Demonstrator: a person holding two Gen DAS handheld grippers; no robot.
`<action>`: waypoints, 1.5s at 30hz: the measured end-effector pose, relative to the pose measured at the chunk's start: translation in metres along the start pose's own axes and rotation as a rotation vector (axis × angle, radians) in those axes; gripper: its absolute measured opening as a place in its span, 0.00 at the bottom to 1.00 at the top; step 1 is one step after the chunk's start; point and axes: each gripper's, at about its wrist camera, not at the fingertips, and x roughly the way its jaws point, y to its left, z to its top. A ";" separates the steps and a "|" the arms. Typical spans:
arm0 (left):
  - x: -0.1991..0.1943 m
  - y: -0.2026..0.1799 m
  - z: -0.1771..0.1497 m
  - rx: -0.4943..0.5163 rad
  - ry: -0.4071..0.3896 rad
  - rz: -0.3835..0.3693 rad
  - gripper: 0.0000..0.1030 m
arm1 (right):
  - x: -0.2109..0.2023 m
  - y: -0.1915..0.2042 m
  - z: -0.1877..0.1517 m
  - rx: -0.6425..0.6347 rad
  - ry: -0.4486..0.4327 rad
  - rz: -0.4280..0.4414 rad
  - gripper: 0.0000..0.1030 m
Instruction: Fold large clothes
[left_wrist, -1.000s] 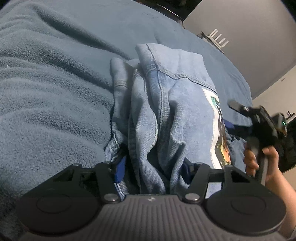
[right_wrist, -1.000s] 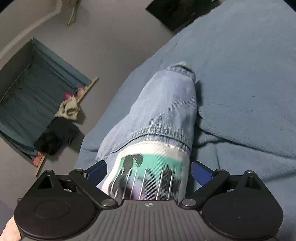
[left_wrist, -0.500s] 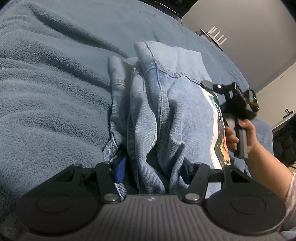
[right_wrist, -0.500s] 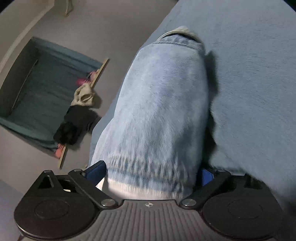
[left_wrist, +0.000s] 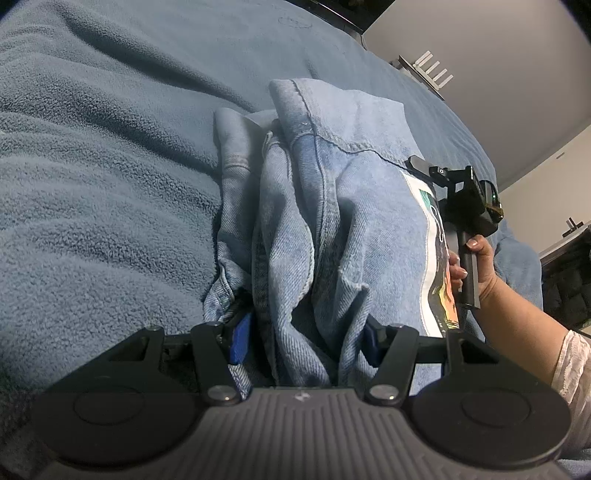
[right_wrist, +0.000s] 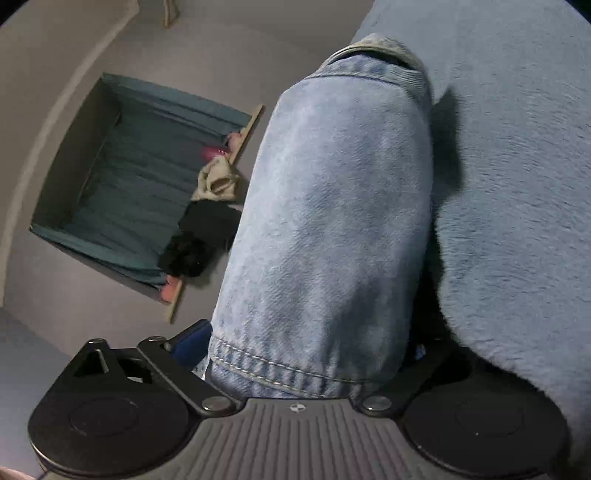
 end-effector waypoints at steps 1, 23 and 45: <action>0.000 0.000 0.000 0.000 0.000 0.000 0.56 | 0.002 -0.002 0.001 0.007 -0.006 0.003 0.96; 0.023 -0.012 0.016 -0.023 0.033 -0.036 0.52 | 0.007 0.141 -0.044 -0.447 -0.371 -0.341 0.45; 0.217 -0.113 0.141 0.092 -0.006 -0.218 0.56 | -0.122 -0.012 0.199 0.015 -0.460 -0.568 0.74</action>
